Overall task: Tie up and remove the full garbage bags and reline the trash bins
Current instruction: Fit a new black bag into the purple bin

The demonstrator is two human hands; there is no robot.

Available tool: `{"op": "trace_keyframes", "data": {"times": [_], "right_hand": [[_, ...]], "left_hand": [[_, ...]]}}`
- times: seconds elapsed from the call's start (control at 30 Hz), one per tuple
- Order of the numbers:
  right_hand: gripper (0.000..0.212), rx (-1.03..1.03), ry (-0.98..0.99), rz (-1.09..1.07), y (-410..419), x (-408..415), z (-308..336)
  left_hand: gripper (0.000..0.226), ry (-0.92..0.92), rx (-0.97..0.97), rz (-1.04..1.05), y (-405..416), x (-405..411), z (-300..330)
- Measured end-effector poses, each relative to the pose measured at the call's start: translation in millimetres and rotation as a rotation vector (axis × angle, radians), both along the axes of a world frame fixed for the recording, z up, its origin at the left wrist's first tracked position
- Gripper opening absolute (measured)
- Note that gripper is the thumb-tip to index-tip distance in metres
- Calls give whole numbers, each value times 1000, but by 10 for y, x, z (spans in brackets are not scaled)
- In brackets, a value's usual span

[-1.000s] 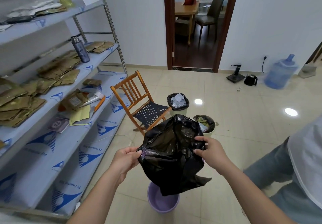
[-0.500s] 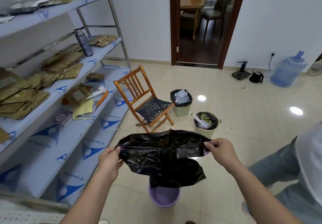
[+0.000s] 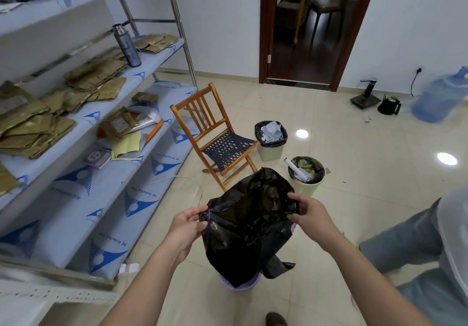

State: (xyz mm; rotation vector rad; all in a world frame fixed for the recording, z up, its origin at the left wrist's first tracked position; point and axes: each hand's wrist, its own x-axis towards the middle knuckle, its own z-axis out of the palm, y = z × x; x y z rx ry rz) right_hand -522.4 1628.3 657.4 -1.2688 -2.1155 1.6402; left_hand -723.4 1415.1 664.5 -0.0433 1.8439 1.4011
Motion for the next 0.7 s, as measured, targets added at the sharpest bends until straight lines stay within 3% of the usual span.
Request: {"op": "trace_keyframes", "data": {"times": [0.07, 0.2, 0.4, 0.7], "right_hand": [[50, 20, -44, 15, 35, 11, -70], [28, 102, -133, -15, 162, 33, -287], [15, 56, -200, -40, 168, -52, -653], [15, -81, -289, -128, -291, -385, -1371]], "left_hand": [[49, 27, -16, 8, 15, 5, -73], [41, 67, -36, 128, 12, -4, -242], [28, 102, -166, 164, -57, -142, -569], [15, -44, -245, 67, -36, -624, -1407]]}}
